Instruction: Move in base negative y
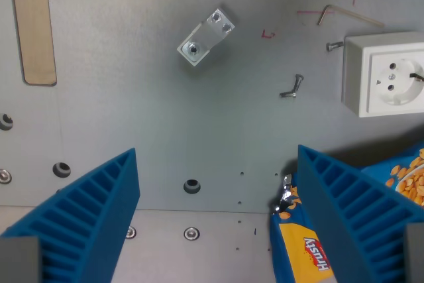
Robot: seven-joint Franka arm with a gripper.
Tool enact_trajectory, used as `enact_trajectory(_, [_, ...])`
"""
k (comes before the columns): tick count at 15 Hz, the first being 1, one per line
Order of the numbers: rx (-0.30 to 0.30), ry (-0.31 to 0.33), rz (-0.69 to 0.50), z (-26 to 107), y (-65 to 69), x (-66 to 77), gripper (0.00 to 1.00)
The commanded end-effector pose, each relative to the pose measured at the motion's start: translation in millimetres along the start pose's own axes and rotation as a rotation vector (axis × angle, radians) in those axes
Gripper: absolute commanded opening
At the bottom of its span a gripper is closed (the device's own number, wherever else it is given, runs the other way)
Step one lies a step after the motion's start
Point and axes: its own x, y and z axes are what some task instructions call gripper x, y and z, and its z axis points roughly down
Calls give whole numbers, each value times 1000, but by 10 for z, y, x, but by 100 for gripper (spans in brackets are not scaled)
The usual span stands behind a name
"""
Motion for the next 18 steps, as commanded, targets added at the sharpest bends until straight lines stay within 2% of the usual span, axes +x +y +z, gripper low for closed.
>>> enact_trajectory(1, [0, 6, 0, -23, 51, -7, 100])
enact_trajectory(18, [0, 6, 0, -9, 901, -129, 100])
